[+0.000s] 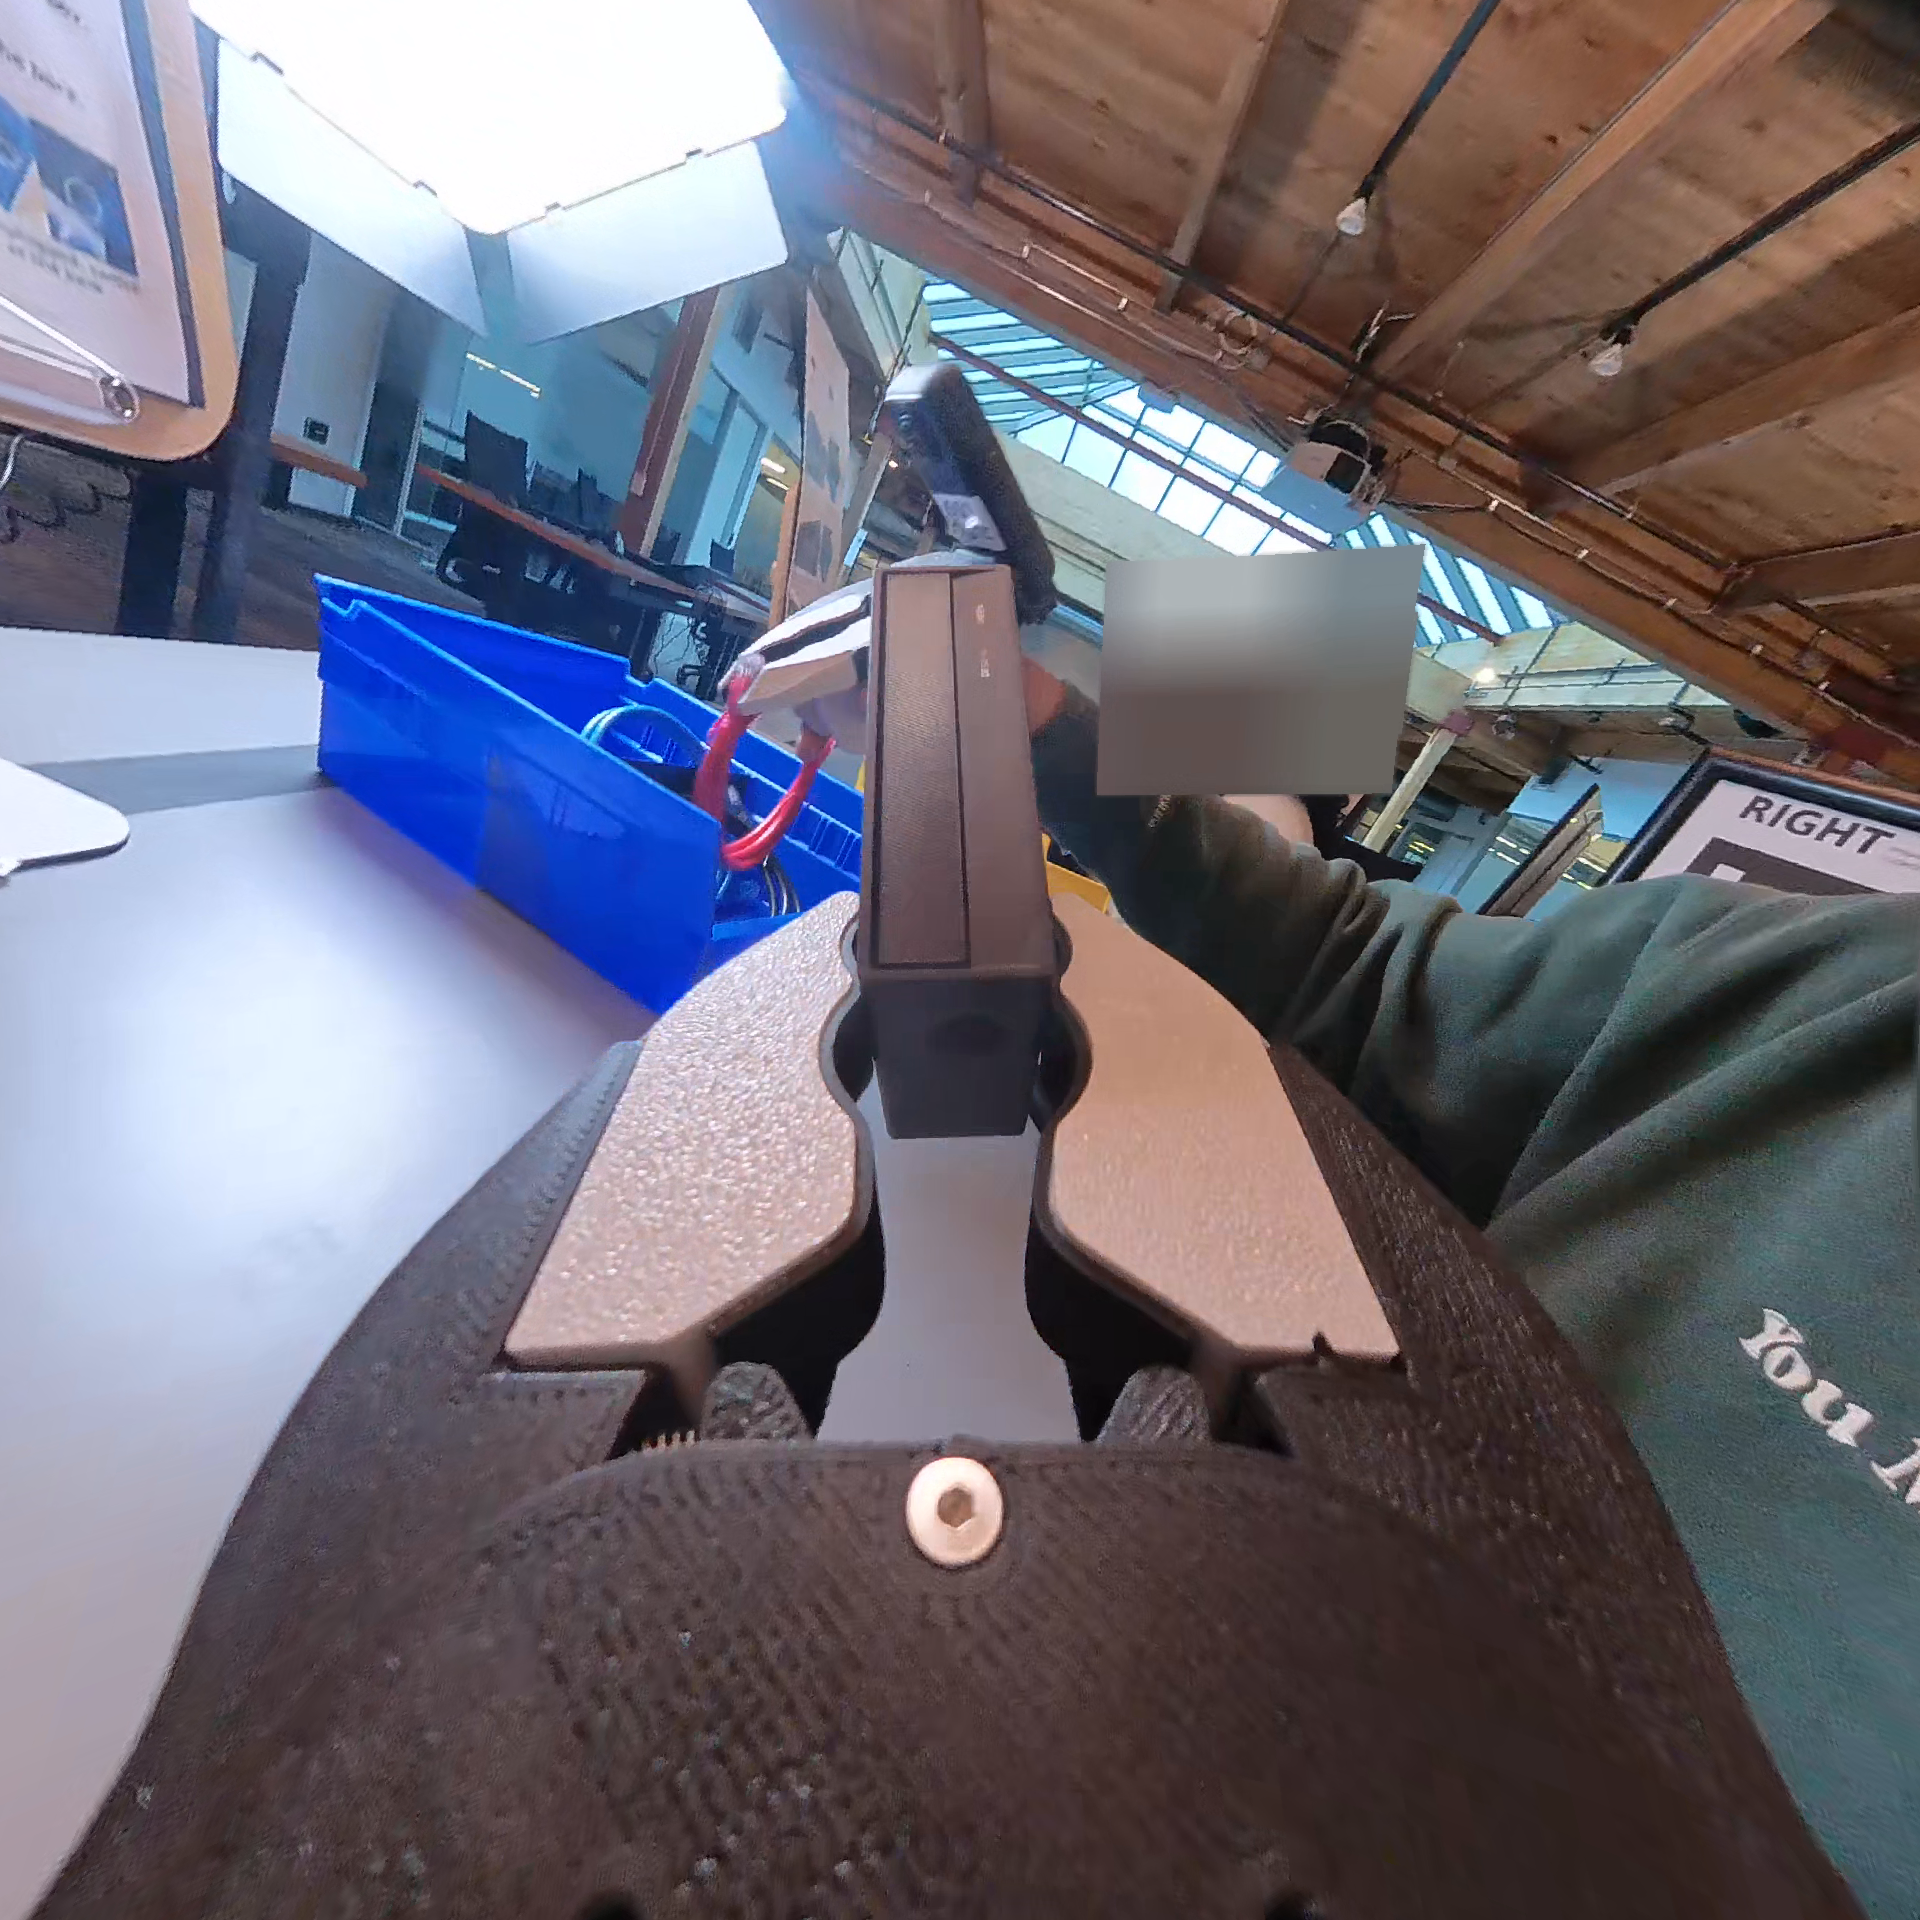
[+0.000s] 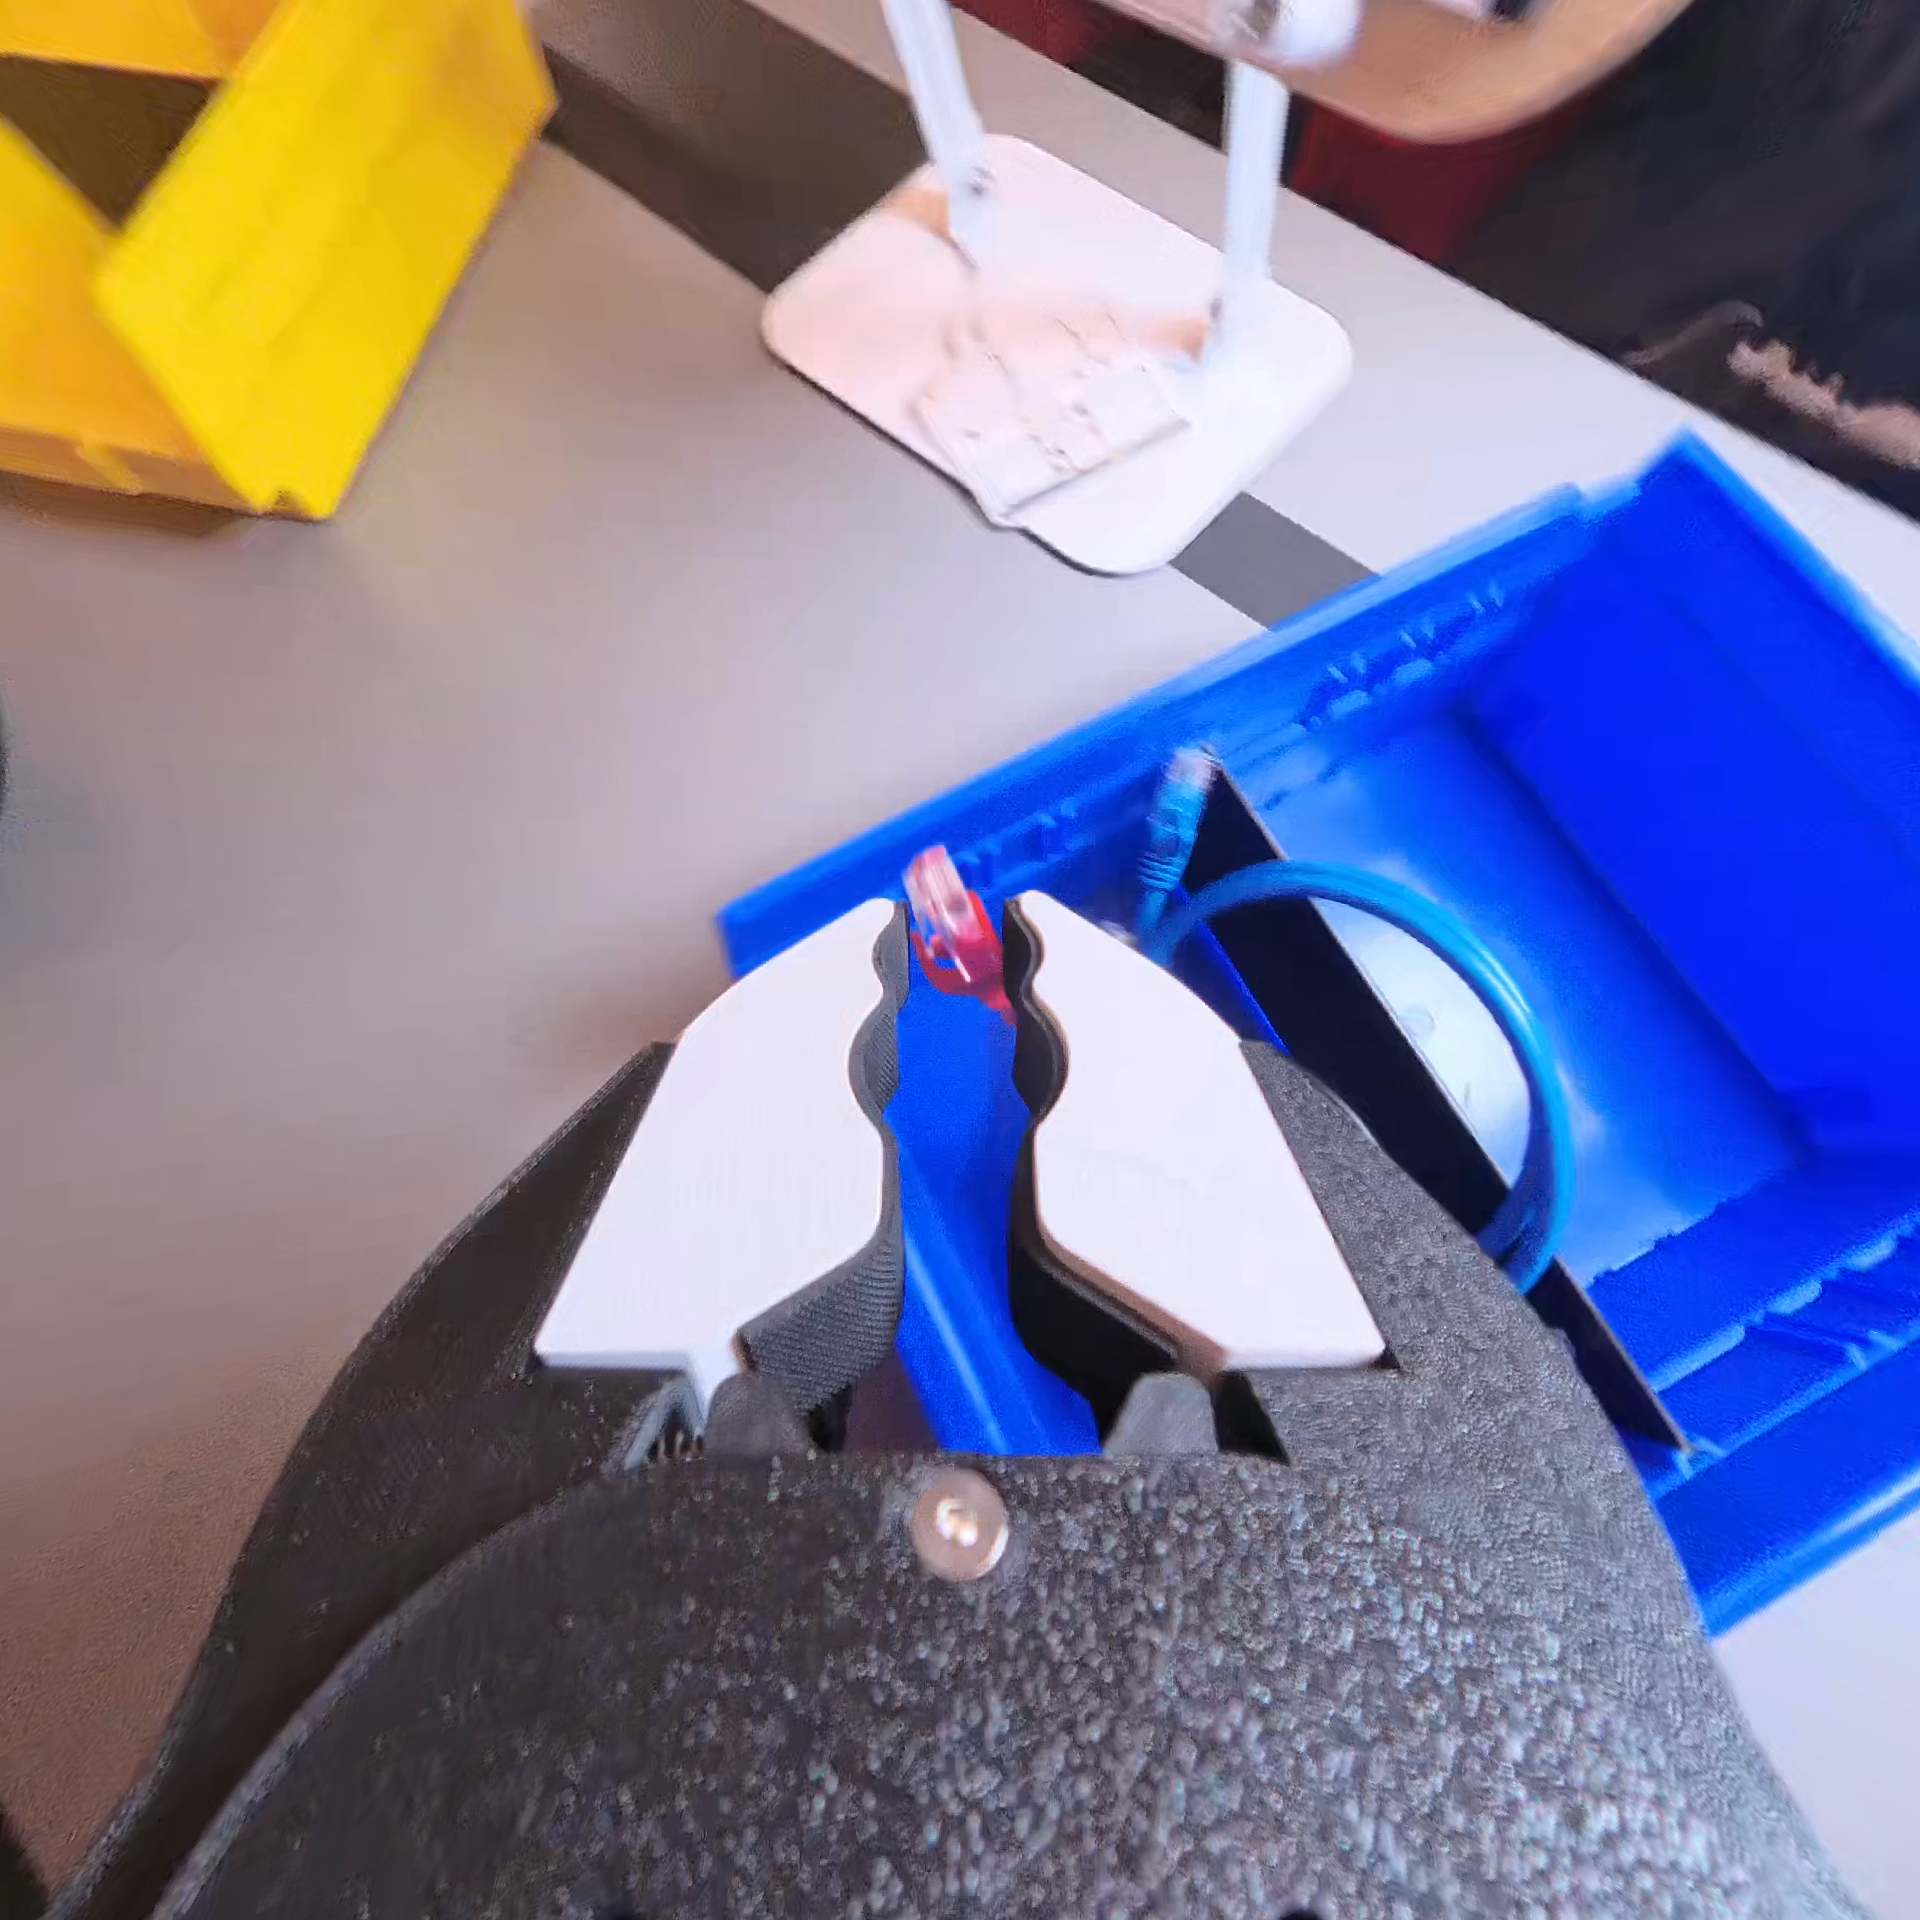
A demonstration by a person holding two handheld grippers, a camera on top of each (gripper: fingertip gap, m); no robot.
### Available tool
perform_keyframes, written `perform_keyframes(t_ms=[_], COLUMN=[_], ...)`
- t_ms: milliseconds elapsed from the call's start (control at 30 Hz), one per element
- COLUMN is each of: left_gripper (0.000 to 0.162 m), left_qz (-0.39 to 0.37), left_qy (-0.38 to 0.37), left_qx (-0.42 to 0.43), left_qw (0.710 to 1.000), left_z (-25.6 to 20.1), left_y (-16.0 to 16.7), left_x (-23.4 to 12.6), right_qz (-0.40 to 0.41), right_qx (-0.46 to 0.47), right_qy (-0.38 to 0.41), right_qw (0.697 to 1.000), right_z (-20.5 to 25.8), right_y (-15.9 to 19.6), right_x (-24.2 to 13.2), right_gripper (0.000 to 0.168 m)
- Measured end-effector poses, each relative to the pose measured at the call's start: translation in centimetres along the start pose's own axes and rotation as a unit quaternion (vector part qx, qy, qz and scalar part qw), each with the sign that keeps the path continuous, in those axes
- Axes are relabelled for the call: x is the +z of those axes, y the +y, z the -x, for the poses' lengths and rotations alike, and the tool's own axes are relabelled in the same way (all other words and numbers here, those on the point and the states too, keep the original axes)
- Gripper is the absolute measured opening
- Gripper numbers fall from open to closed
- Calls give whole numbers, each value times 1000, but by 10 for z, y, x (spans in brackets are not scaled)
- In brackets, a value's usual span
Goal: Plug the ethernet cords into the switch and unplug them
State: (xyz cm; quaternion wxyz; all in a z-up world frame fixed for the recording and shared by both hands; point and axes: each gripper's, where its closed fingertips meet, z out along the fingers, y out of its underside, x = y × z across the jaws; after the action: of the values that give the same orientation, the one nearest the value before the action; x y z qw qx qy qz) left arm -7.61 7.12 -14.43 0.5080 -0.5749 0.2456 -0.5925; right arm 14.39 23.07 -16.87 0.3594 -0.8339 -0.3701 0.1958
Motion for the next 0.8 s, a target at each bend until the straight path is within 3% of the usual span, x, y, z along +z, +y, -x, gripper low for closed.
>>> perform_keyframes(t_ms=[100,200,433,533,633,800], left_gripper=[28,28,29,29,29,29], left_qz=[6,10,29,41,45,77], left_qy=[-12,-13,0,-12,0,19], left_qx=[-15,-28,-42,-5,40,50], left_qw=[1000,999,999,999,998,996], left_z=[8,12,5,3,-10,-21], left_y=[6,10,19,23,26,43], left_x=[0,1,9,11,17,25], right_qz=[-14,-69,-173,-181,-167,-203], right_qx=[38,14,-129,-152,-87,-37], right_qy=[-3,4,-47,-136,-244,-312], right_qw=[999,998,975,962,951,928], right_z=[-15,-3,120,184,233,252], right_y=[12,2,-19,-6,14,12], right_x=[11,4,-11,-3,17,26], right_gripper=[30,40,50,51,54,55])
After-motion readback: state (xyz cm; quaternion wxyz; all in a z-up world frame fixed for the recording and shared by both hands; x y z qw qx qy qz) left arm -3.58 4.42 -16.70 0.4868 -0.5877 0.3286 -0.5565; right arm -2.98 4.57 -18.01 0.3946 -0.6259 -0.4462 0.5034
